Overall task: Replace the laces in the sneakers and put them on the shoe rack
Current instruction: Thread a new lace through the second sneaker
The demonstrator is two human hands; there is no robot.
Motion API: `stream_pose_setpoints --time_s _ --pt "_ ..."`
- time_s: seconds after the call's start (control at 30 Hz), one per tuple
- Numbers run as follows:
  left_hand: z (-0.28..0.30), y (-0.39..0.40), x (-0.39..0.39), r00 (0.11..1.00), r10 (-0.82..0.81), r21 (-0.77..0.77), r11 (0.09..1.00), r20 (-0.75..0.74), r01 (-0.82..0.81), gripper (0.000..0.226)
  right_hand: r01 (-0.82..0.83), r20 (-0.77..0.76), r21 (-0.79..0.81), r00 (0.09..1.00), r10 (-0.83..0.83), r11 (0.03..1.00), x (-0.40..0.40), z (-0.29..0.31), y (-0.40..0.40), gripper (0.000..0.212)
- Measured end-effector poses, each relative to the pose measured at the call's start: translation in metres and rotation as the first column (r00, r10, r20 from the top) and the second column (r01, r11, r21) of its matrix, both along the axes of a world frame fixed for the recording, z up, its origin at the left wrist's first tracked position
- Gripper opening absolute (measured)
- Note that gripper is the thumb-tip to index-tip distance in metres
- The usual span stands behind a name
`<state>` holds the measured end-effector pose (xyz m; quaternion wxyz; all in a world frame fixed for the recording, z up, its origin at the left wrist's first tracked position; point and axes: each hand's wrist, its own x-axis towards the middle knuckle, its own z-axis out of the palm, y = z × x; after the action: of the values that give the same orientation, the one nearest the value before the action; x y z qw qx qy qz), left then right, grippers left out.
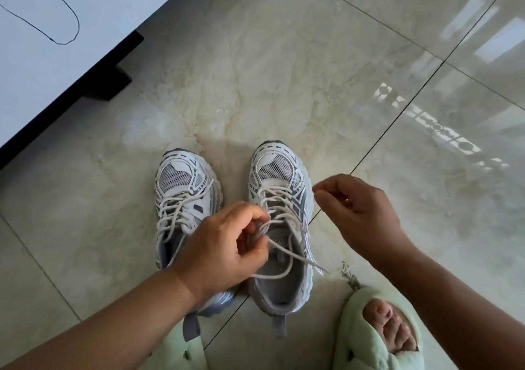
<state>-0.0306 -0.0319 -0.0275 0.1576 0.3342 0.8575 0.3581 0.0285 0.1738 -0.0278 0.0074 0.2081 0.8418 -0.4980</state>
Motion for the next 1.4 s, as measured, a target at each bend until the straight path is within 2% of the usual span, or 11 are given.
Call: stream_pose_setpoints --time_s 0.1,0.2,0.37,0.47,0.63,0.8,0.93,1.2,1.3,1.4 --pt "-0.001 0.005 -0.010 0.990 0.134 0.044 0.990 0.052 -0.136 0.025 -0.061 0.059 0.061 0.997 0.057 0.996 -0.017 -0.004 -0.006 0.003" --pt "-0.003 0.020 -0.024 0.960 0.273 -0.073 0.960 0.054 -0.269 0.013 -0.154 0.079 0.111 0.986 0.145 0.982 -0.028 -0.007 -0.014 0.007" --pt "0.003 0.036 -0.031 0.937 0.321 -0.241 0.928 0.135 -0.284 0.024 -0.218 0.215 0.128 0.958 0.188 0.967 -0.037 -0.006 -0.023 0.019" --pt "0.007 0.040 -0.030 0.942 0.328 -0.309 0.905 0.068 -0.293 0.023 -0.248 0.275 0.148 0.940 0.201 0.957 -0.041 -0.004 -0.028 0.009" --pt "0.012 0.043 -0.029 0.944 0.307 -0.378 0.894 0.123 -0.241 0.010 -0.274 0.359 0.180 0.913 0.196 0.945 -0.044 -0.003 -0.032 0.001" --pt "0.006 0.038 -0.023 0.959 0.272 -0.340 0.912 0.082 -0.229 0.011 -0.275 0.282 0.194 0.935 0.215 0.942 -0.039 -0.005 -0.030 0.009" --pt "0.000 0.030 -0.011 0.936 0.346 -0.335 0.890 0.060 -0.308 0.010 -0.250 0.201 0.198 0.957 0.211 0.948 -0.022 -0.011 -0.029 0.010" --pt "0.000 0.022 -0.004 0.899 0.429 -0.280 0.877 0.092 -0.390 0.012 -0.012 0.165 0.140 0.986 -0.011 0.990 -0.004 -0.023 -0.032 0.012" --pt "-0.001 0.020 -0.005 0.912 0.395 -0.237 0.902 0.110 -0.361 0.011 -0.001 0.146 0.107 0.989 -0.015 0.994 -0.002 -0.023 -0.032 0.010" --pt "0.001 0.014 -0.007 0.934 0.316 -0.159 0.944 0.169 -0.290 0.006 -0.023 0.115 0.001 0.993 0.022 1.000 -0.002 -0.015 -0.027 0.014"
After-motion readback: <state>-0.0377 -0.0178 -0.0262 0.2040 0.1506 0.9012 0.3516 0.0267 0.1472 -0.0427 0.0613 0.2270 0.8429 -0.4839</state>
